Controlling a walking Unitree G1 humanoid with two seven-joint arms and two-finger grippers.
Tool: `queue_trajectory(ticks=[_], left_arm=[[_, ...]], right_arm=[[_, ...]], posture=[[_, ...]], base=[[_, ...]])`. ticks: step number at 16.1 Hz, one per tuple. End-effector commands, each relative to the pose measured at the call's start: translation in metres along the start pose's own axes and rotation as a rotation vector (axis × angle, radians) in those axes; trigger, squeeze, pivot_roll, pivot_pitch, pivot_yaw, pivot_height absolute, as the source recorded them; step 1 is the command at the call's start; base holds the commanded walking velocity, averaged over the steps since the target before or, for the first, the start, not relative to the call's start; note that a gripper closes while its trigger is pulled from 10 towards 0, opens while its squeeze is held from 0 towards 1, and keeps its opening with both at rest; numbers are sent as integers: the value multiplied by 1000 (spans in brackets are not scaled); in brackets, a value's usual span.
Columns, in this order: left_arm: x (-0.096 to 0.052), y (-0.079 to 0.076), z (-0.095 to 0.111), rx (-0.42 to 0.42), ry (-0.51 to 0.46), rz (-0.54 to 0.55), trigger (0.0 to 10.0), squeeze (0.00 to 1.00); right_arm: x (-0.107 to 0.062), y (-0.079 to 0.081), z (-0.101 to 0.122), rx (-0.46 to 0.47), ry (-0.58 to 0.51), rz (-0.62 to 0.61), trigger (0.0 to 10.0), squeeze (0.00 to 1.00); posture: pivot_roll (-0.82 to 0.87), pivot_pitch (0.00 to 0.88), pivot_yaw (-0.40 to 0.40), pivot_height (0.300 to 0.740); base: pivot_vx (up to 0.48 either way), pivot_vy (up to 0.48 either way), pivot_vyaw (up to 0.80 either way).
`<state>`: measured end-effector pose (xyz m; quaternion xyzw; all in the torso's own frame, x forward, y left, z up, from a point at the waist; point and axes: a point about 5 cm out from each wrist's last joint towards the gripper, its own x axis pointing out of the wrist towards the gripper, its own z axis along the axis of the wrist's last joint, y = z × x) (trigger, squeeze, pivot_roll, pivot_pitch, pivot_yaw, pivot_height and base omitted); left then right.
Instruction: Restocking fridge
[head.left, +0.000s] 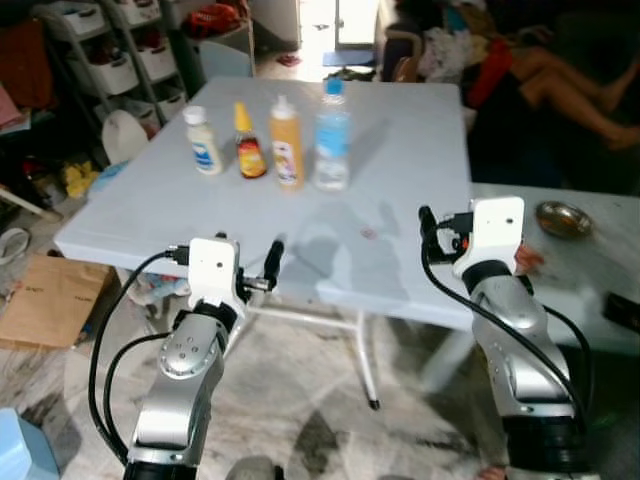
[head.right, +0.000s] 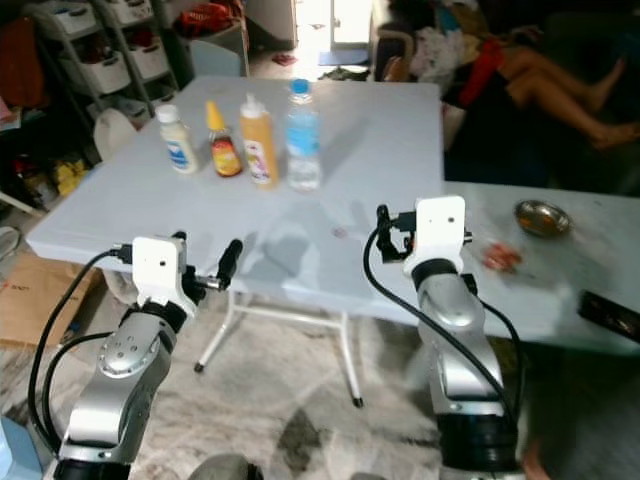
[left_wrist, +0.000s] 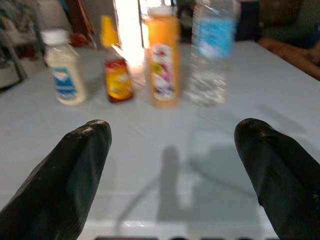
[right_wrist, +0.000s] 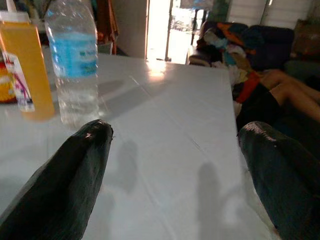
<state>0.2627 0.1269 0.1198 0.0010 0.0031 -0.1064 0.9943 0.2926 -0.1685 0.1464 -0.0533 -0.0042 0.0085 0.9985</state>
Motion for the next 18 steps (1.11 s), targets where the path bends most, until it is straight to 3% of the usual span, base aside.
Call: queue_trajectory(ticks=[1, 3, 7, 11, 14, 18], left_arm=[[1, 11, -1, 9, -7, 56, 10000, 0], [2, 18, 0, -8, -26, 110, 10000, 0], [7, 15, 1, -21, -38, 90, 10000, 0], [5, 9, -2, -22, -23, 61, 10000, 0], [7, 7, 0, -17, -30, 53, 10000, 0], [7, 8, 1, -12, -28, 44, 10000, 0]], right_arm=[[-1, 4, 7, 10, -50, -1, 10000, 0], [-5, 1, 6, -9, -67, -21, 10000, 0], [-2, 1, 12, -51, -108, -18, 10000, 0], [4, -8, 14, -70, -118, -44, 10000, 0], [5, -6, 15, -73, -130, -48, 10000, 0], [9, -3, 18, -64, -143, -57, 10000, 0]], posture=[[-8, 0, 12, 740], [-10, 0, 11, 740], [-20, 0, 18, 740], [-24, 0, 22, 740], [-28, 0, 25, 740], [-27, 0, 35, 740]], base=[[281, 356, 0], [257, 375, 0], [0, 428, 0], [141, 61, 0], [328, 81, 0], [0, 0, 0]])
